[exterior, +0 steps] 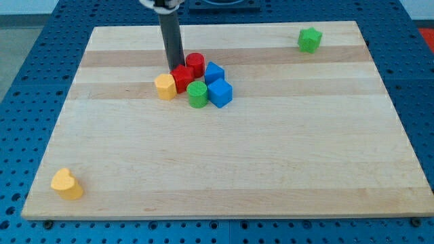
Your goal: Move the yellow hexagon to the right side of yellow heart
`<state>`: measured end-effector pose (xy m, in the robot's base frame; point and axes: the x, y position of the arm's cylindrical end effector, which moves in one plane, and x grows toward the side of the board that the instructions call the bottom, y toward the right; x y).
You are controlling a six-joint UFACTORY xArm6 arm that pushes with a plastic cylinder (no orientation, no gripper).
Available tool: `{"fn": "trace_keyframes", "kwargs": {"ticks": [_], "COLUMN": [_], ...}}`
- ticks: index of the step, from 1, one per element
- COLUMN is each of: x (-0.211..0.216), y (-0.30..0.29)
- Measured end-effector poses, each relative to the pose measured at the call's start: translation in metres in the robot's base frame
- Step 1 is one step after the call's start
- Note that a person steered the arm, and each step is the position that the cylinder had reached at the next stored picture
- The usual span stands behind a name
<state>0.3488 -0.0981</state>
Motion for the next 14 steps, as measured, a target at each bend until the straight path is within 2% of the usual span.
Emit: {"fn": "trace_keyframes", "kwargs": {"ticks": [1,2,3,4,6,8,10,11,12,14], "x": [0.038,0.040,0.074,0.054,0.087,0.005,0.034,0.068,0.131,0.139], "y": [0.000,-0.001,-0.009,-0.009,-0.011,-0.022,-0.040,-0.040,-0.040,-0.040]}}
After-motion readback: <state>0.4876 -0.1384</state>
